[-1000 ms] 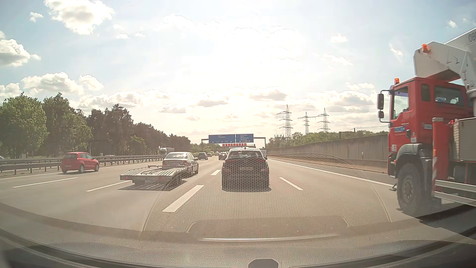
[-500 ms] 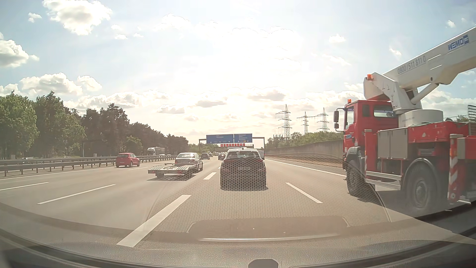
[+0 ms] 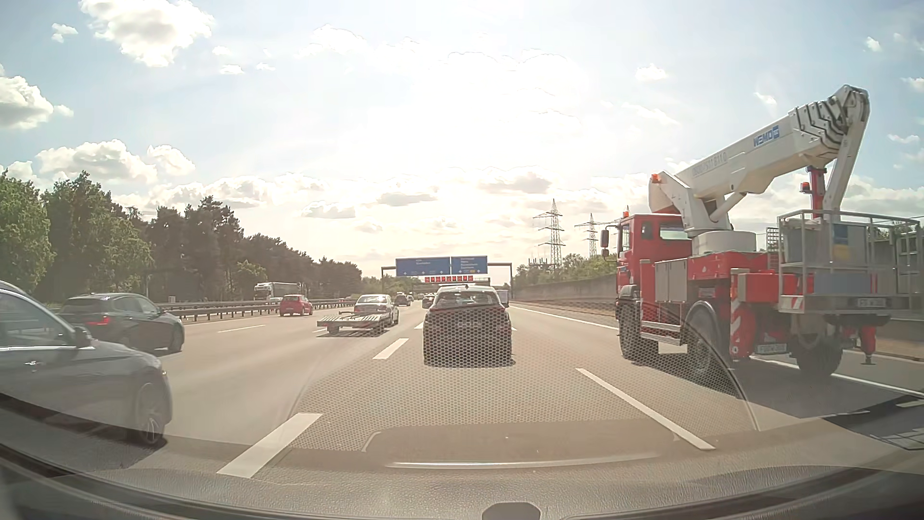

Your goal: Follow the waypoints while adhering to traffic rules and regulations

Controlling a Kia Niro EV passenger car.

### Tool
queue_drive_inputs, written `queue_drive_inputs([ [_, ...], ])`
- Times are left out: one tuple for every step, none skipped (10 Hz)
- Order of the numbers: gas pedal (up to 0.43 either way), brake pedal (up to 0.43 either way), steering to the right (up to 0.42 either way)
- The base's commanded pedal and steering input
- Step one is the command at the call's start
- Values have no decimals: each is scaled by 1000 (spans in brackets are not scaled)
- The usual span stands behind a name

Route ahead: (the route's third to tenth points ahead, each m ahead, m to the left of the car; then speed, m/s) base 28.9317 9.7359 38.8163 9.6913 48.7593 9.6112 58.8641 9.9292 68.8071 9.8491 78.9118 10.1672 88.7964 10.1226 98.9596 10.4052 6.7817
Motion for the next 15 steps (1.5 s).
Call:
queue_drive_inputs([
  [0,0,4],
  [0,0,4],
  [0,0,4],
  [0,0,3],
  [0,0,2],
  [0,0,-3],
  [0,0,-6],
  [0,0,-6],
  [0,0,-6],
  [0,0,-6],
  [0,0,-6],
  [59,0,-6],
  [59,0,-6],
  [67,0,-7],
  [79,0,-7],
])
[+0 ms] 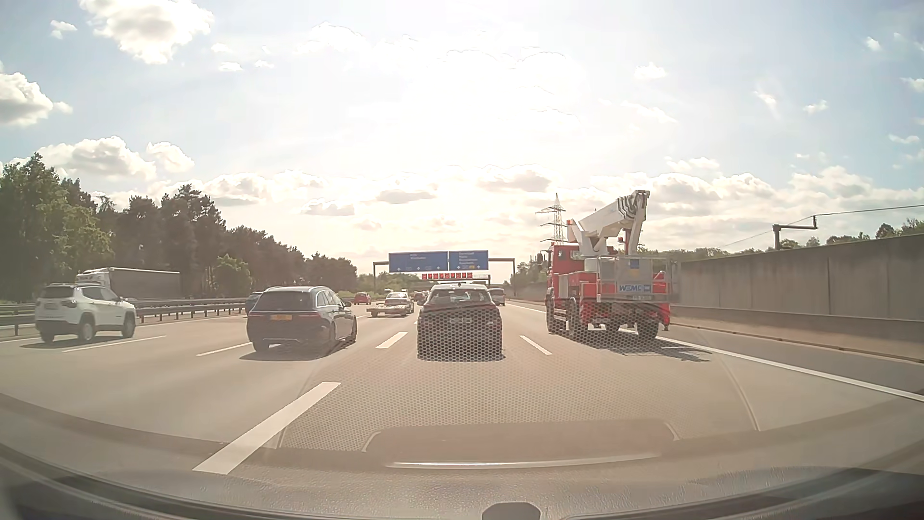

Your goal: Follow the waypoints while adhering to traffic rules and regulations

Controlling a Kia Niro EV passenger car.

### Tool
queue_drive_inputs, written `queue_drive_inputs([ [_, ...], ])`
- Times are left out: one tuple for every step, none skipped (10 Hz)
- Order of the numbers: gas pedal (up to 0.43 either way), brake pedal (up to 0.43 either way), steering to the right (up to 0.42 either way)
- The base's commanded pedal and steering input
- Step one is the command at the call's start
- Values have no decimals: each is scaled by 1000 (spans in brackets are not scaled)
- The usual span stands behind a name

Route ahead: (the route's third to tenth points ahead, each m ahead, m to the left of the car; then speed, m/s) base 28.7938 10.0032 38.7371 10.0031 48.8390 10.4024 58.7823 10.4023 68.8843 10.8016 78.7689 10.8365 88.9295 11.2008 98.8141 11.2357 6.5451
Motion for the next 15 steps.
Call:
queue_drive_inputs([
  [98,0,-7],
  [98,0,-7],
  [110,0,-7],
  [118,0,-7],
  [118,0,-7],
  [118,0,-7],
  [118,0,-8],
  [118,0,-9],
  [118,0,-8],
  [130,0,-8],
  [130,0,-8],
  [130,0,-7],
  [130,0,-6],
  [130,0,-5],
  [130,0,-4],
])
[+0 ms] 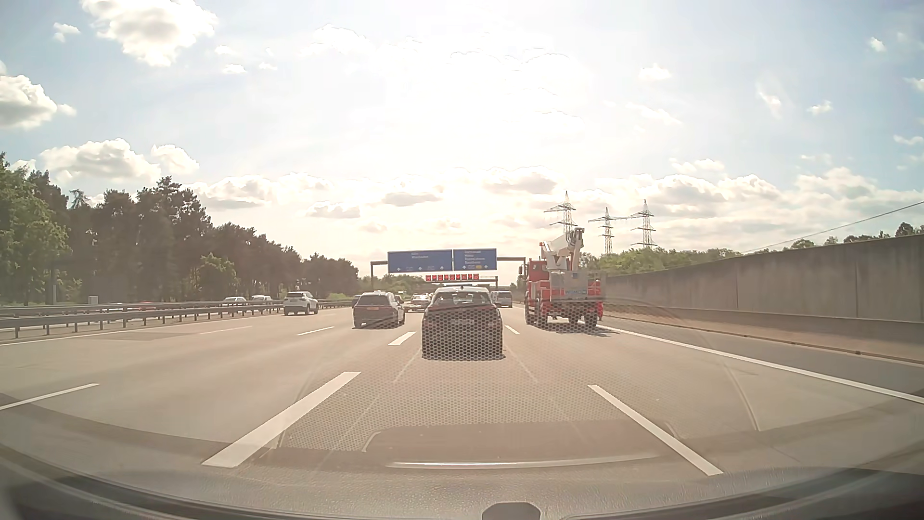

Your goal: Follow the waypoints while adhering to traffic rules and regulations

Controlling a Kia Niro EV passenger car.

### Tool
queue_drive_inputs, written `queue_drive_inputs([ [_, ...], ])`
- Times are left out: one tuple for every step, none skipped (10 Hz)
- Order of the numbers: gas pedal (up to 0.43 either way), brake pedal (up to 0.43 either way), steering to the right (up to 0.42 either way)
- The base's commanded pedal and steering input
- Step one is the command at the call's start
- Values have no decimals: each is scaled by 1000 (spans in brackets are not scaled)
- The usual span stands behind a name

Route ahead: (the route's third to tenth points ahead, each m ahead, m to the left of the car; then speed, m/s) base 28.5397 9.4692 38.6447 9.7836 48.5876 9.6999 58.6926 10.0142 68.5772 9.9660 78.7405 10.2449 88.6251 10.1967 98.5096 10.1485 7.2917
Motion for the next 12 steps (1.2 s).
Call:
queue_drive_inputs([
  [130,0,-4],
  [130,0,-5],
  [130,0,-5],
  [130,0,-5],
  [130,0,-5],
  [130,0,-5],
  [130,0,-5],
  [118,0,-5],
  [59,0,-5],
  [0,0,-5],
  [0,0,-5],
  [0,0,-5],
])
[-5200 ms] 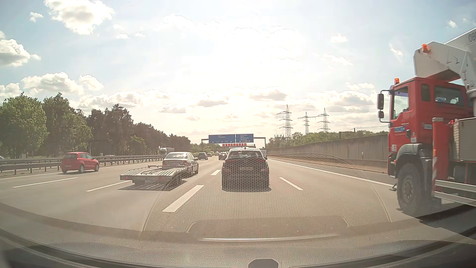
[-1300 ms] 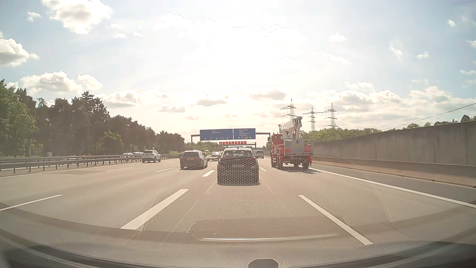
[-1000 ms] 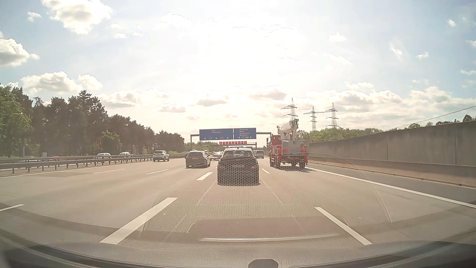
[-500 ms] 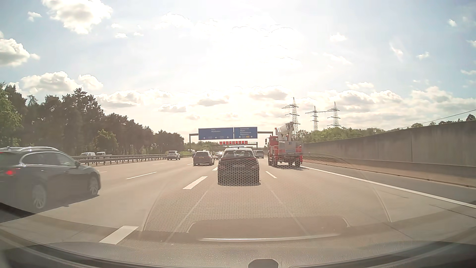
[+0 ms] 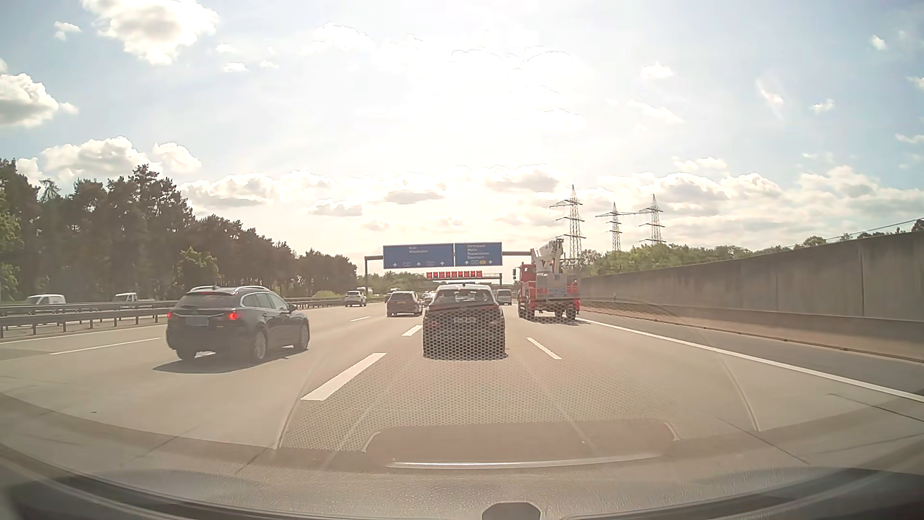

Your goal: Follow the waypoints while adhering to traffic rules and regulations

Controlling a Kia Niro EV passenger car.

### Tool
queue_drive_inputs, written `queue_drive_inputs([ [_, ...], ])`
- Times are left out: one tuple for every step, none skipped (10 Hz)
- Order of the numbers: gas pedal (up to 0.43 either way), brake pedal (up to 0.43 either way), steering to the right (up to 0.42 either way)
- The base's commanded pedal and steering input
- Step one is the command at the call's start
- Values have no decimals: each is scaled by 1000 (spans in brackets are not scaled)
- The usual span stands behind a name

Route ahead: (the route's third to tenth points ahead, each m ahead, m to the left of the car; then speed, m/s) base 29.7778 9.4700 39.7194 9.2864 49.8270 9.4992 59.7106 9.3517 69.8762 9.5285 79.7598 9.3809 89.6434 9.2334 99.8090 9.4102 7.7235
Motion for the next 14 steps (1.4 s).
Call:
queue_drive_inputs([
  [0,0,-5],
  [0,0,-6],
  [0,0,-6],
  [0,0,-6],
  [0,0,-6],
  [0,0,-6],
  [0,0,-5],
  [0,0,-5],
  [0,0,-3],
  [0,0,-2],
  [0,12,-2],
  [0,12,-2],
  [0,24,-2],
  [0,43,-1],
])
